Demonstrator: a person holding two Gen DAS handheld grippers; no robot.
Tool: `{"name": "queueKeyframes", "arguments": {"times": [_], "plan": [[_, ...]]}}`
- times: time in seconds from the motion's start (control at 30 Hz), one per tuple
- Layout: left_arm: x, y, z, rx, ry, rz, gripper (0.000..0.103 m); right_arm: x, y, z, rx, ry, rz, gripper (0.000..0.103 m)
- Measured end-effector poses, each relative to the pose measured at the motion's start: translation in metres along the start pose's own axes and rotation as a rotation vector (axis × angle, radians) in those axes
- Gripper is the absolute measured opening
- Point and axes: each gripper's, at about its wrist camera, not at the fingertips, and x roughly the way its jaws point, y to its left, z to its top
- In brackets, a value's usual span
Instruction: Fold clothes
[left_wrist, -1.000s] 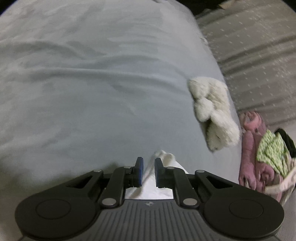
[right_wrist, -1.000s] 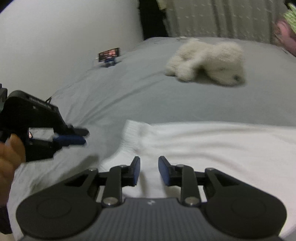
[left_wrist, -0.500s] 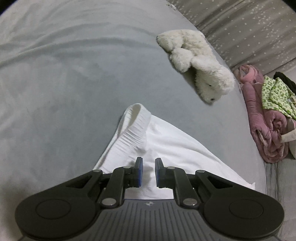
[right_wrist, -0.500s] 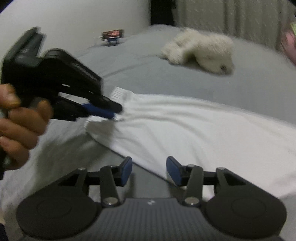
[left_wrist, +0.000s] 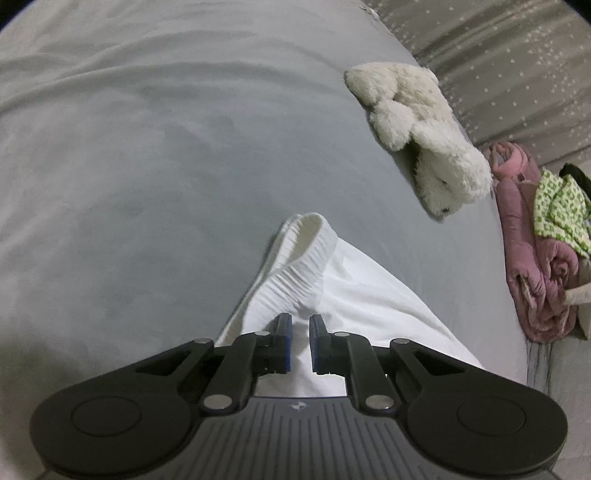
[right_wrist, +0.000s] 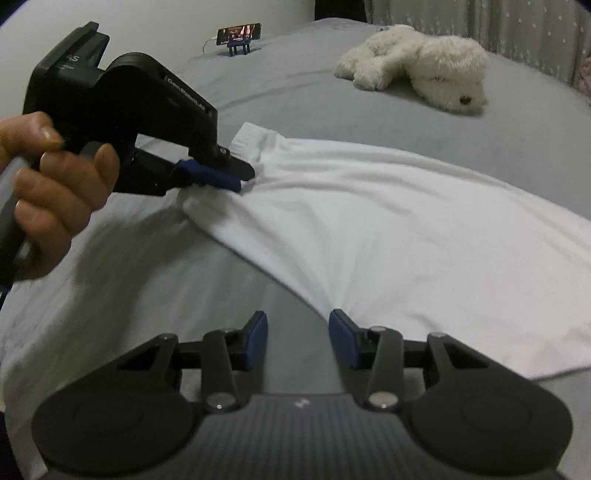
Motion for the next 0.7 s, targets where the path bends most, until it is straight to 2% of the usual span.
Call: {"name": "queueKeyframes", "arguments": {"times": [0.1,0.2,0.27,0.33,0.43,0.53,0.7], "plan": [[-0.012,-0.002,0.0,0.004,-0.036,0.01,0.012,-0.01,-0.003,-0.005,0.013,-0.038,0.005,0.039],[-0.021,-0.013,-0.005,0.033,-0.046,-0.052,0.014,-0.028,-0.007,-0.01,0.043,-0.122,0.014,0.039],[-0.02,-0.024,-0.011,0.088,-0.05,-0.061,0.016,-0.037,-0.016,-0.009,0.085,-0.169,0.005,0.04],[-0.014,-0.033,-0.019,0.146,-0.045,-0.017,0.016,-0.041,-0.029,-0.006,0.138,-0.189,-0.021,0.04],[0.001,-0.034,-0.024,0.177,-0.006,0.05,0.016,-0.035,-0.053,-0.01,0.236,-0.152,-0.034,0.04],[0.007,-0.028,-0.026,0.162,0.01,0.055,0.016,-0.029,-0.065,-0.027,0.277,-0.097,-0.044,0.039],[0.004,-0.031,-0.027,0.163,0.002,0.065,0.016,-0.054,-0.065,-0.054,0.289,-0.12,-0.016,0.041]]}}
